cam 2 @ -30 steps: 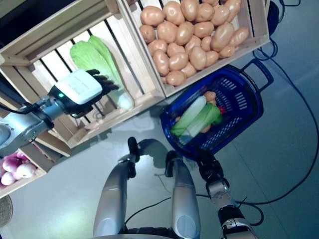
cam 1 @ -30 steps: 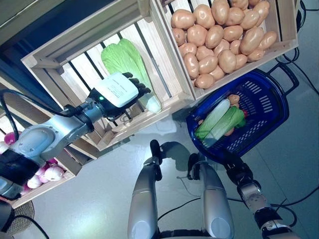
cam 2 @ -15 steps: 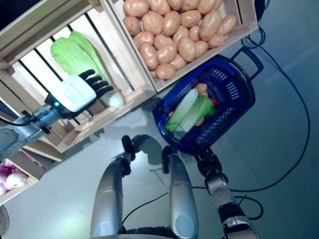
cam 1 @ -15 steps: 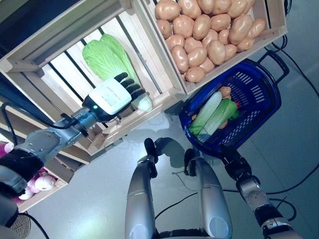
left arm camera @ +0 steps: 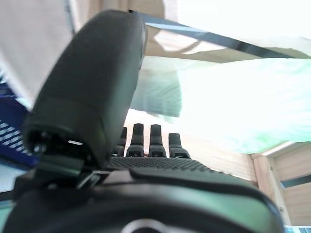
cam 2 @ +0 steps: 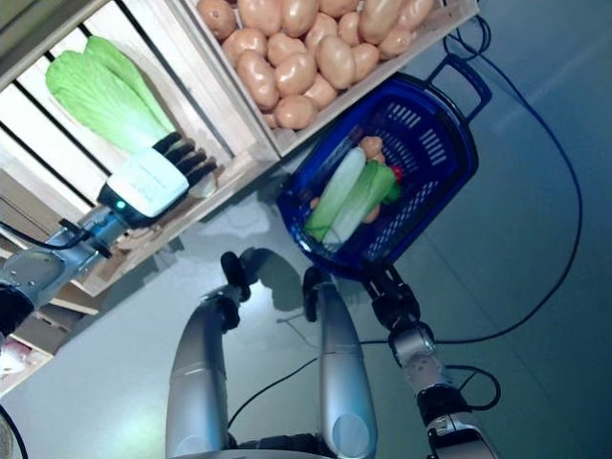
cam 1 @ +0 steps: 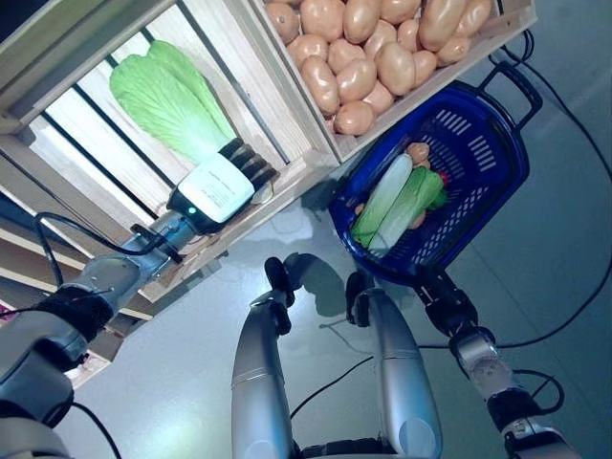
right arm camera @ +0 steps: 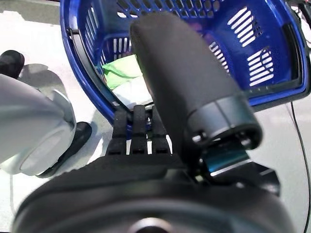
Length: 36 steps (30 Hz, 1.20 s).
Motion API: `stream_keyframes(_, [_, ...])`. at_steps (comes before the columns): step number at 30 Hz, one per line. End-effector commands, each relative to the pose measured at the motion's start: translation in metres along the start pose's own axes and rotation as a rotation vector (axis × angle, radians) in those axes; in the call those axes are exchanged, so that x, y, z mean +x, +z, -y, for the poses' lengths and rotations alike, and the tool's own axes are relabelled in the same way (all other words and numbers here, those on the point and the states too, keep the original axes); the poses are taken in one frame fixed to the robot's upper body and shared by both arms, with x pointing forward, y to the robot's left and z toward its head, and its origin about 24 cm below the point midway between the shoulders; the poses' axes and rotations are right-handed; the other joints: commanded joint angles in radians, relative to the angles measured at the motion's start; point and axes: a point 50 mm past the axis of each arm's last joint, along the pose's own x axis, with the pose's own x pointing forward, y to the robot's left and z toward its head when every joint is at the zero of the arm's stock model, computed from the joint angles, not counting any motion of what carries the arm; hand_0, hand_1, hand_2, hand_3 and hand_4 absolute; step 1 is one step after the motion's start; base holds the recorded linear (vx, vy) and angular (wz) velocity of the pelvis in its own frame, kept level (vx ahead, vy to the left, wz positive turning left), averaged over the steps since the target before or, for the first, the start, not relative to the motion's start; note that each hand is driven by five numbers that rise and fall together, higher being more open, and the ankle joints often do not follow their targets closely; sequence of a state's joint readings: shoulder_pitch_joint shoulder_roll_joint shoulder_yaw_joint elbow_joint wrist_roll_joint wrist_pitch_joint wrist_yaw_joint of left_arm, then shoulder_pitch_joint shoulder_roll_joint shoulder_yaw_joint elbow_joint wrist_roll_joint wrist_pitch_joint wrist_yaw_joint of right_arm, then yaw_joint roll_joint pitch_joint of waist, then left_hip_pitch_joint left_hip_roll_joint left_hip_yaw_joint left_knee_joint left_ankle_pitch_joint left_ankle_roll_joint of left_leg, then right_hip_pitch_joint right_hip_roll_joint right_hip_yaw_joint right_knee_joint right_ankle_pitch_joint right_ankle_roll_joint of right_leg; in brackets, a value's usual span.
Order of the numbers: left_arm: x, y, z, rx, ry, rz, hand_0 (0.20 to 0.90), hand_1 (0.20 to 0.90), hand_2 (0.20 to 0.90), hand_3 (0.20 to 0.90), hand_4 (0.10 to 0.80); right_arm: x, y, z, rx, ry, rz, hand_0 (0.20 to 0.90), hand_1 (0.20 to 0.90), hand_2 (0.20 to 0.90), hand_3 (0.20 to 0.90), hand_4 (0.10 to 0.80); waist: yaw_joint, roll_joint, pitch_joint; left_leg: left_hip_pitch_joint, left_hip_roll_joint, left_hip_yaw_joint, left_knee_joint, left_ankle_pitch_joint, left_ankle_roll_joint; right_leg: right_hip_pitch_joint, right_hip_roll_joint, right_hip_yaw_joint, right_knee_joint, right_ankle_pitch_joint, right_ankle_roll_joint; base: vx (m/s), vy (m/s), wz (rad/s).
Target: Put vegetables into the basket
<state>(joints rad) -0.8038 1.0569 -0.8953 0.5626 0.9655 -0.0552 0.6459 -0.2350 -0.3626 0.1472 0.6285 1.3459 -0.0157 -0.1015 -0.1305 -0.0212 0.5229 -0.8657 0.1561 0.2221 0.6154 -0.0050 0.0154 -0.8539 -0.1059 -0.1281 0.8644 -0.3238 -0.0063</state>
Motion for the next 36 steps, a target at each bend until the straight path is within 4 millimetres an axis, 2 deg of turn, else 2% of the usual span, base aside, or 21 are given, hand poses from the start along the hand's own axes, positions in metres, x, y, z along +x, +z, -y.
stream_keyframes(1, [0.021, -0.030, -0.032, 0.043, 0.187, -0.154, 0.900, 0.900, 0.900, 0.900, 0.800, -0.011, 0.014, 0.024, -0.010, -0.097, 0.019, 0.900, 0.900, 0.900, 0.900, 0.800, -0.008, 0.011, -0.003, -0.014, 0.025, -0.035, 0.120, -0.163, -0.046, -0.004, -0.028, -0.015, -0.122, 0.165, 0.031, 0.002, 0.060, -0.08])
stream_keyframes(11, [0.017, -0.031, -0.014, 0.125, 0.139, -0.218, 0.900, 0.900, 0.900, 0.900, 0.800, -0.013, 0.017, 0.019, -0.014, -0.093, 0.033, 0.900, 0.900, 0.900, 0.900, 0.800, -0.023, 0.005, -0.003, -0.034, 0.015, -0.027, 0.141, -0.183, -0.042, -0.032, -0.034, 0.004, -0.118, 0.176, 0.046, -0.005, 0.067, -0.07])
stream_keyframes(18, [-0.005, -0.043, 0.001, 0.188, 0.067, -0.304, 0.900, 0.900, 0.900, 0.900, 0.800, -0.019, 0.021, 0.019, -0.009, -0.057, 0.047, 0.900, 0.900, 0.900, 0.900, 0.800, -0.028, 0.006, -0.003, -0.045, 0.010, -0.014, 0.140, -0.188, -0.038, -0.050, -0.039, 0.011, -0.126, 0.185, 0.052, -0.010, 0.052, -0.06])
stream_keyframes(23, [-0.016, -0.043, 0.010, 0.190, 0.030, -0.324, 0.900, 0.900, 0.900, 0.900, 0.800, -0.021, 0.025, 0.016, -0.017, -0.039, 0.061, 0.900, 0.900, 0.900, 0.900, 0.800, -0.030, 0.008, -0.003, -0.045, 0.008, -0.010, 0.135, -0.188, -0.041, -0.054, -0.043, 0.011, -0.125, 0.185, 0.053, -0.016, 0.056, -0.02])
stream_keyframes(24, [-0.019, -0.043, 0.013, 0.192, 0.020, -0.337, 0.319, 0.319, 0.319, 0.319, 0.413, -0.020, 0.026, 0.013, -0.020, -0.033, 0.063, 0.900, 0.900, 0.900, 0.900, 0.800, -0.030, 0.006, -0.003, -0.044, 0.008, -0.008, 0.132, -0.188, -0.039, -0.055, -0.041, 0.014, -0.126, 0.185, 0.053, -0.012, 0.045, -0.03])
stream_keyframes(25, [-0.021, -0.042, 0.015, 0.195, 0.015, -0.331, 0.300, 0.300, 0.300, 0.300, 0.400, -0.020, 0.028, 0.012, -0.020, -0.034, 0.064, 0.900, 0.900, 0.900, 0.900, 0.800, -0.028, 0.005, -0.003, -0.044, 0.007, -0.007, 0.131, -0.188, -0.038, -0.057, -0.041, 0.014, -0.125, 0.187, 0.053, -0.013, 0.044, -0.03])
stream_keyframes(31, [-0.028, -0.041, 0.018, 0.181, 0.031, -0.349, 0.300, 0.300, 0.300, 0.300, 0.400, -0.021, 0.031, 0.005, -0.022, -0.036, 0.061, 0.900, 0.900, 0.900, 0.900, 0.800, -0.024, -0.003, -0.003, -0.032, 0.002, -0.006, 0.110, -0.176, -0.040, -0.041, -0.038, 0.015, -0.152, 0.199, 0.055, -0.002, 0.004, -0.01])
stream_keyframes(36, [-0.032, -0.043, 0.020, 0.119, 0.041, -0.427, 0.300, 0.300, 0.300, 0.300, 0.400, -0.021, 0.032, -0.002, 0.000, -0.014, 0.065, 0.900, 0.900, 0.900, 0.900, 0.800, -0.022, -0.010, -0.003, -0.003, -0.004, -0.006, 0.083, -0.168, -0.037, -0.014, -0.031, 0.018, -0.175, 0.202, 0.054, -0.020, 0.025, -0.08])
